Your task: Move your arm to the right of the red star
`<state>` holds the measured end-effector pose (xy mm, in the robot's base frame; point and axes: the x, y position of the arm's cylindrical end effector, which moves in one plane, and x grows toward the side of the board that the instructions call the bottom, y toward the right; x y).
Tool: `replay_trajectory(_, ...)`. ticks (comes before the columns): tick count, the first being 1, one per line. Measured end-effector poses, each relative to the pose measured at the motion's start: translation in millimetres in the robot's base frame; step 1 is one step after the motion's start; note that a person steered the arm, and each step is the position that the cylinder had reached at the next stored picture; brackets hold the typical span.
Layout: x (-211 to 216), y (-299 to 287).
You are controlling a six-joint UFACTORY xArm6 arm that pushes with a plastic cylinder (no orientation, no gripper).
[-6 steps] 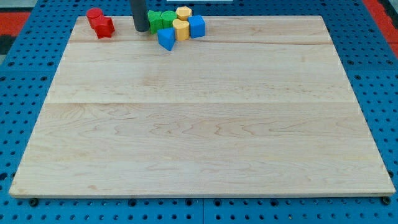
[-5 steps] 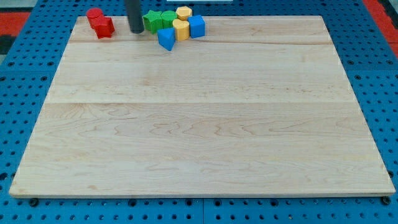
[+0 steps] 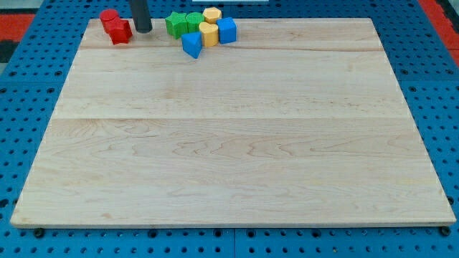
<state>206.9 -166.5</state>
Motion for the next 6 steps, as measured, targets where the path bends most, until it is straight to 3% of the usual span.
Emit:
replay_trajectory(2,-15.4,1.2)
replay_trajectory(4,1.7,16.5)
replay_trajectory(5,59.7,16.5)
replay_trajectory(6,101.3,-49.8)
